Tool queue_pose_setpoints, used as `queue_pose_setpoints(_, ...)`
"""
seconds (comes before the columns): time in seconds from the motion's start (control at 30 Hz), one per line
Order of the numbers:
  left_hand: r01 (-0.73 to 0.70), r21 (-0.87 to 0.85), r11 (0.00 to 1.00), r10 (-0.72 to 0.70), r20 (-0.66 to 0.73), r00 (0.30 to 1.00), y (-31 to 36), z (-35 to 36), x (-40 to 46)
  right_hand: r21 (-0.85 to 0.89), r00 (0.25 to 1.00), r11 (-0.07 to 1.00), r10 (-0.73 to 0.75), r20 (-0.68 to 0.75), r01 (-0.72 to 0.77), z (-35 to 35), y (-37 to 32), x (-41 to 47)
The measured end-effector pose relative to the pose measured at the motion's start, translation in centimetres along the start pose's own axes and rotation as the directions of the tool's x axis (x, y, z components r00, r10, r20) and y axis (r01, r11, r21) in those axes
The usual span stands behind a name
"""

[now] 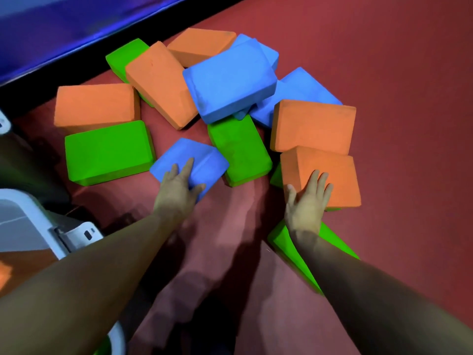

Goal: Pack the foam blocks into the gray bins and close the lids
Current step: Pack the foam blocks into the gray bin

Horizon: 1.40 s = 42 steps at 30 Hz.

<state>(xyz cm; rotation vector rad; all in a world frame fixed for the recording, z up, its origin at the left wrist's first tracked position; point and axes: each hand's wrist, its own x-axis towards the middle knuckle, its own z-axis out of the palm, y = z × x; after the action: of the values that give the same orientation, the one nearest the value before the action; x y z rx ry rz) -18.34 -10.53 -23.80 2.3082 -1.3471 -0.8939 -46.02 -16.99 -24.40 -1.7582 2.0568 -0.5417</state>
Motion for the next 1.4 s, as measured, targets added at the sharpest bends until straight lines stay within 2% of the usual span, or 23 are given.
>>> queue_pose_setpoints(0.17, 0.029, -0.248, 0.968, -0.037, -0.029, 0.999, 2.9, -3.2, -1.5, 0.175, 0.999, 0.984, -0.034, -0.029, 0.038, -1.3, -4.9, -2.6)
queue_pose_setpoints(0.27, -0.007, -0.403, 0.915, -0.020, -0.062, 0.998, 4.6, -5.8, -3.3, 0.250, 0.999, 0.967, -0.045, -0.017, 0.048, -2.8, -8.9, -4.1)
queue_pose_setpoints(0.37, -0.070, -0.428, 0.901, 0.025, -0.111, 0.994, 5.8, -9.9, -5.3, 0.322, 0.994, 0.942, -0.109, 0.024, 0.095, -5.0, -12.6, -5.8)
queue_pose_setpoints(0.57, -0.174, -0.443, 0.879, 0.059, -0.263, 0.963, 4.9, -21.4, -11.2, 0.446, 0.929, 0.844, -0.363, 0.068, 0.297, -10.0, -20.9, -9.8)
queue_pose_setpoints(0.73, -0.194, -0.531, 0.825, -0.005, -0.351, 0.936, 0.4, -30.2, -18.9, 0.545, 0.842, 0.745, -0.525, 0.122, 0.386, -11.7, -28.8, -15.1)
queue_pose_setpoints(0.9, -0.108, -0.643, 0.758, -0.180, -0.365, 0.913, -6.0, -36.6, -28.0, 0.586, 0.730, 0.685, -0.648, 0.217, 0.434, -11.5, -35.5, -22.8)
queue_pose_setpoints(1.0, -0.045, -0.685, 0.727, -0.274, -0.349, 0.896, -10.6, -39.3, -33.2, 0.637, 0.661, 0.657, -0.691, 0.293, 0.404, -10.8, -38.3, -28.0)
queue_pose_setpoints(1.13, 0.026, -0.691, 0.722, -0.350, -0.333, 0.875, -16.3, -41.2, -38.7, 0.682, 0.606, 0.666, -0.687, 0.401, 0.304, -9.5, -40.7, -34.3)
queue_pose_setpoints(1.2, 0.070, -0.702, 0.708, -0.392, -0.309, 0.867, -18.9, -41.7, -41.2, 0.691, 0.542, 0.666, -0.705, 0.458, 0.281, -7.0, -40.9, -35.8)
queue_pose_setpoints(1.27, 0.117, -0.692, 0.712, -0.412, -0.278, 0.868, -21.0, -41.8, -42.9, 0.664, 0.479, 0.689, -0.705, 0.523, 0.289, -4.9, -40.6, -35.9)
queue_pose_setpoints(1.4, 0.211, -0.689, 0.694, -0.469, -0.210, 0.858, -25.8, -41.0, -46.0, 0.598, 0.383, 0.728, -0.685, 0.619, 0.335, -5.7, -42.3, -38.9)
